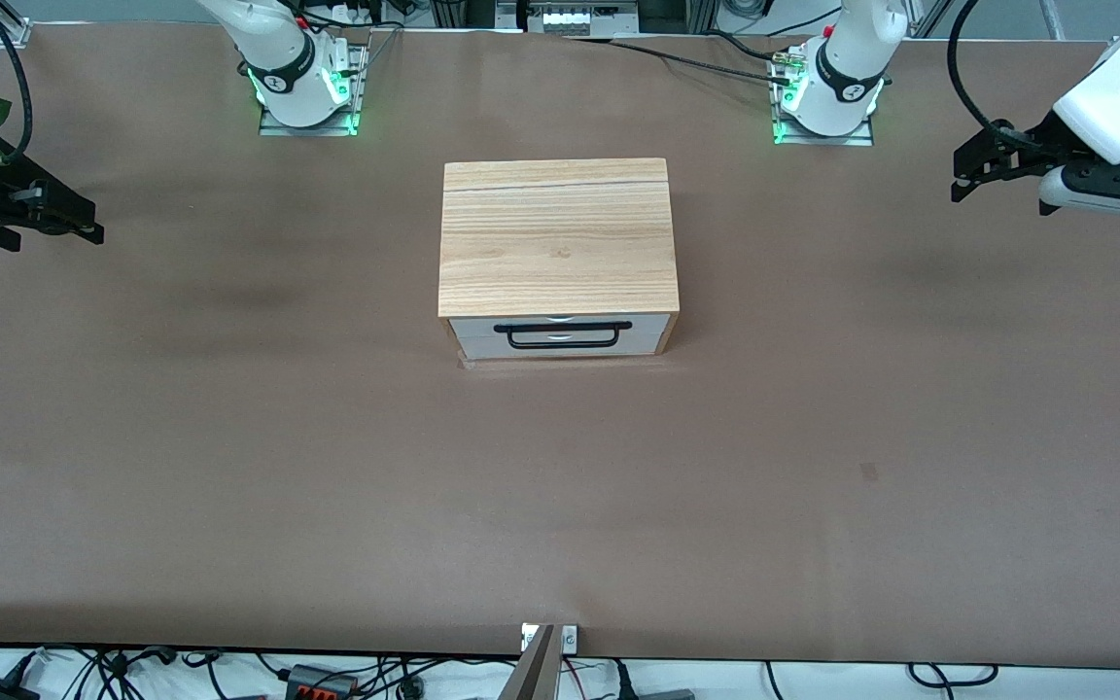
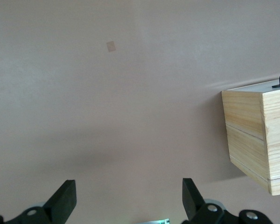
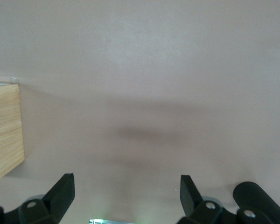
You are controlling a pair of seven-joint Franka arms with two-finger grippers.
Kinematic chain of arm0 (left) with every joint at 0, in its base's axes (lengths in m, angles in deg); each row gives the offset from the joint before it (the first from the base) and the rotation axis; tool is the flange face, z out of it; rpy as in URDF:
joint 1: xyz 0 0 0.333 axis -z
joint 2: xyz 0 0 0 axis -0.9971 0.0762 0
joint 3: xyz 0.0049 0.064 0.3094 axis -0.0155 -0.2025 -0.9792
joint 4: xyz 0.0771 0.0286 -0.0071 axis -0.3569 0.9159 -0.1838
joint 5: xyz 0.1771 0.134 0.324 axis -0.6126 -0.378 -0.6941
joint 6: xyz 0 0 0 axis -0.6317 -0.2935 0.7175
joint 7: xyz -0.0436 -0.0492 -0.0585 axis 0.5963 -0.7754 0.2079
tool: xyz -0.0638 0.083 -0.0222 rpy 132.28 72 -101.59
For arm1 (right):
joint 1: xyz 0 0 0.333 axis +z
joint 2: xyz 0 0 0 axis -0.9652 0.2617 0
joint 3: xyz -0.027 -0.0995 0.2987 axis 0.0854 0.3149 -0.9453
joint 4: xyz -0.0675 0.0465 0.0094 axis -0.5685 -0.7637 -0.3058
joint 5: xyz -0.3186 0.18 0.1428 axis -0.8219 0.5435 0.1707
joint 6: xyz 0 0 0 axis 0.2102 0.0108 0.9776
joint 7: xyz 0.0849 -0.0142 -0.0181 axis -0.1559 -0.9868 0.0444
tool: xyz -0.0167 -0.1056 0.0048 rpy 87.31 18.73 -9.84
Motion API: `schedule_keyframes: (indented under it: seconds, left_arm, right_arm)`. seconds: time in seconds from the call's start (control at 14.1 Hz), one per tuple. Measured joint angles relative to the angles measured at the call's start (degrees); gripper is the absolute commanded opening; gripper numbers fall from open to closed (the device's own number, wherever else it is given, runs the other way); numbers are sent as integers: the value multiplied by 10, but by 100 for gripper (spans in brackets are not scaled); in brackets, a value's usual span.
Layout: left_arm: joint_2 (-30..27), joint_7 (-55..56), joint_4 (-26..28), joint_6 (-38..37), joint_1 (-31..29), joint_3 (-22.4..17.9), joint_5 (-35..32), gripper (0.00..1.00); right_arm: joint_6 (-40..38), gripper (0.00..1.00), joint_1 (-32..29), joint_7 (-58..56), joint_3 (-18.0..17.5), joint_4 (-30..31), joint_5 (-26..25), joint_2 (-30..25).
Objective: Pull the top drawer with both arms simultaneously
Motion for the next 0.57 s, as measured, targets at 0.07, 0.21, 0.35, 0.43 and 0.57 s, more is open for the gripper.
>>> schedule_keyframes:
  seconds: [0.07,0.21,0.35,0.43,0.57]
  left_arm:
    - [7,0,0,4,1,1,0,100]
    - [30,0,0,27,10,1,0,100]
    - [68,0,-10,49,33,1,0,100]
    - [91,1,-24,53,47,1,0,100]
    - [135,3,-59,54,70,1,0,100]
  right_arm:
    - [-1,100,0,0,0,0,0,0]
    - [-2,100,0,0,0,0,0,1]
    - [-3,100,0,0,0,0,0,7]
    - [-3,100,0,0,0,0,1,12]
    - [-7,100,0,-1,-2,0,9,23]
